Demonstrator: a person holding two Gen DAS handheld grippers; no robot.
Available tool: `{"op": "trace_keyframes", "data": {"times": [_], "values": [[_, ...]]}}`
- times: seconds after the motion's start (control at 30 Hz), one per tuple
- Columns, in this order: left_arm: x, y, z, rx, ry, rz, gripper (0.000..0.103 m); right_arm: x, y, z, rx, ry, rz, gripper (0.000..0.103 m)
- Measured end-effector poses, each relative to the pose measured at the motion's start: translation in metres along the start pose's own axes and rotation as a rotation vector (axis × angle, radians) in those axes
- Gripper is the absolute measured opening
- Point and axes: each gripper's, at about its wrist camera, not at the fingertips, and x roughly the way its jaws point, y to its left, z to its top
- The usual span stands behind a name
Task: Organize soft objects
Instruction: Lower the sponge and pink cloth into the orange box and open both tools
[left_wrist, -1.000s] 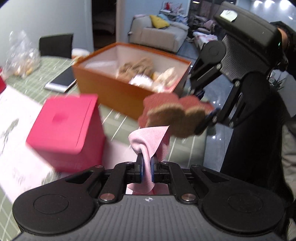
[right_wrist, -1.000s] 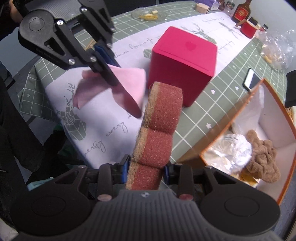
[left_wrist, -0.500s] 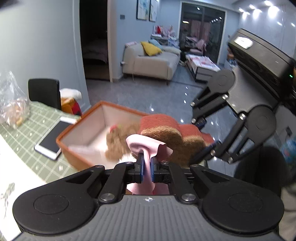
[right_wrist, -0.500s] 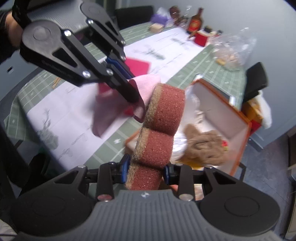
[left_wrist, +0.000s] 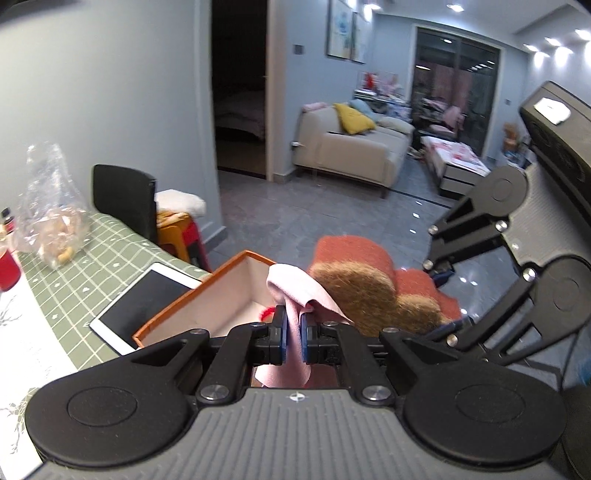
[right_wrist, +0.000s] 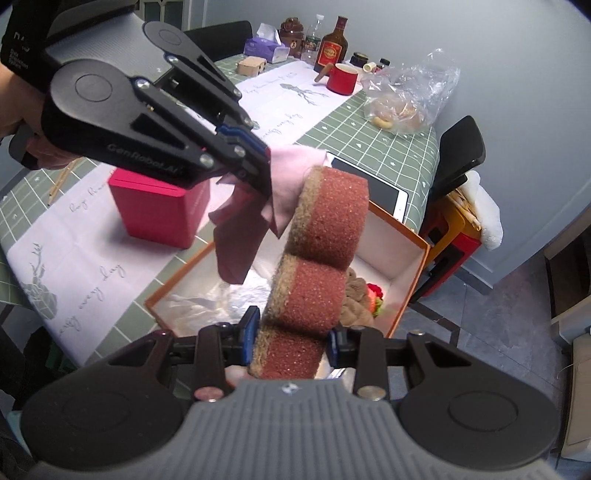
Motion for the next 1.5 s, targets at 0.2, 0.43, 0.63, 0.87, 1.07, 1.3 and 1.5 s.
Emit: {"op": "trace_keyframes", "data": {"times": [0.2,0.43,0.63,0.87,1.07,1.3,1.5], "values": [[0.025,0.013,0.005,-0.059,0.012,0.091,0.007,0.035,-0.023,0.011,0.042,0.034,0.001,0.035],[0.057,0.028,0.001,-0.077,0.058,0.198,0.007,0.094,-0.036,0.018,0.097,0.11,0.009,0.035],[0.074,0.039,0.001,-0.086,0.109,0.239,0.008,0.13,-0.051,0.022,0.201,0.116,0.043,0.034],[0.093,0.044,-0.005,-0.088,0.161,0.278,0.008,0.144,-0.063,0.027,0.282,0.091,0.079,0.032],[0.095,0.047,-0.004,-0.103,0.121,0.312,0.017,0.143,-0.068,0.031,0.327,0.036,0.052,0.031],[0.092,0.048,-0.001,-0.096,0.123,0.323,0.033,0.145,-0.072,0.029,0.392,0.005,0.014,0.04],[0.08,0.05,-0.001,-0.102,0.114,0.333,0.038,0.138,-0.071,0.027,0.391,-0.002,-0.039,0.041]]}}
